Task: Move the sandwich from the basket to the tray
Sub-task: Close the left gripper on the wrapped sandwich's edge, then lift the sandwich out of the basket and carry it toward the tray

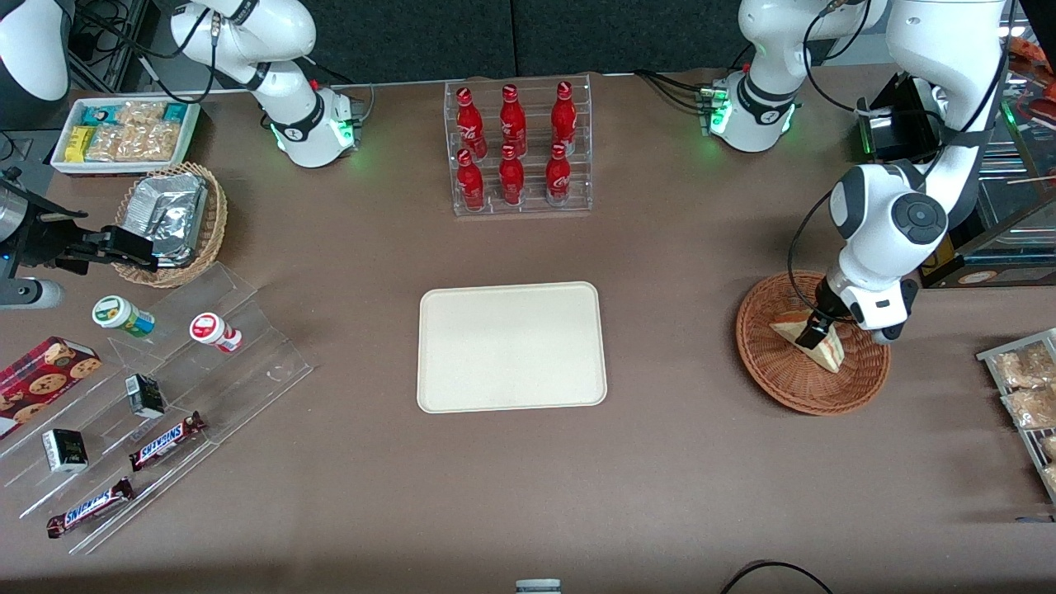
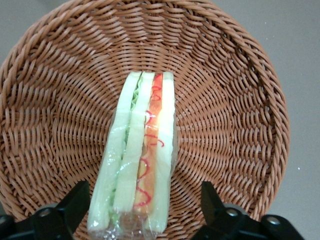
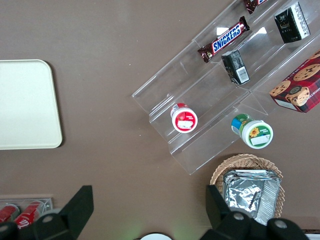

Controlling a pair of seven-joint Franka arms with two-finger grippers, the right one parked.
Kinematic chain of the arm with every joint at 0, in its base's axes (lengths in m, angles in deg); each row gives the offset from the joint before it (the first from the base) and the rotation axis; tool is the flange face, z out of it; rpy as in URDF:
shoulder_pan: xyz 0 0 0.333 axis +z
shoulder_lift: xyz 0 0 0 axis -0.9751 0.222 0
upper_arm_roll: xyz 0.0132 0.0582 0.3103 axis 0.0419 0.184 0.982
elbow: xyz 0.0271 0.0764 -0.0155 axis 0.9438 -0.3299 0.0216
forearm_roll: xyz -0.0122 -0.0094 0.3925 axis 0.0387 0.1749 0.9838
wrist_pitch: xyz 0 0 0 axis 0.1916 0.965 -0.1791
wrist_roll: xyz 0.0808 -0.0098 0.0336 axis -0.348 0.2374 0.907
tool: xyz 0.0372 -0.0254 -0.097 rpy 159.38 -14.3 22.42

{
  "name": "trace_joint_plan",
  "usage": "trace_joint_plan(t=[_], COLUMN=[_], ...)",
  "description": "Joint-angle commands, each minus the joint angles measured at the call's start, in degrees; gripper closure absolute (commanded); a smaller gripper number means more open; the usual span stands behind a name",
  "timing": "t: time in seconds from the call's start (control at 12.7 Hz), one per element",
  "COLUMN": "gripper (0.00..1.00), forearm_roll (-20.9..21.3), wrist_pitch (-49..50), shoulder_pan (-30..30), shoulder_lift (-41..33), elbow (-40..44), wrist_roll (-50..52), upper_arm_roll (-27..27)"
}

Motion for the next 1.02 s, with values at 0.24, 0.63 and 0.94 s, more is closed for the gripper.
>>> trace_joint_plan(t=[0.24, 0.63, 0.94], gripper=[1.00, 1.00, 1.00], forearm_roll=[0.7, 1.2, 1.0], wrist_pitch=[2.9, 23.9, 51.0], shoulder_pan=[-0.2, -0.7, -7.6], shoulder_lift=[-0.9, -5.3, -6.4], elbow=[-0.2, 9.0, 29.1], wrist_roll=[-1.0, -5.6, -5.7], upper_arm_roll=[0.1, -0.2, -0.2])
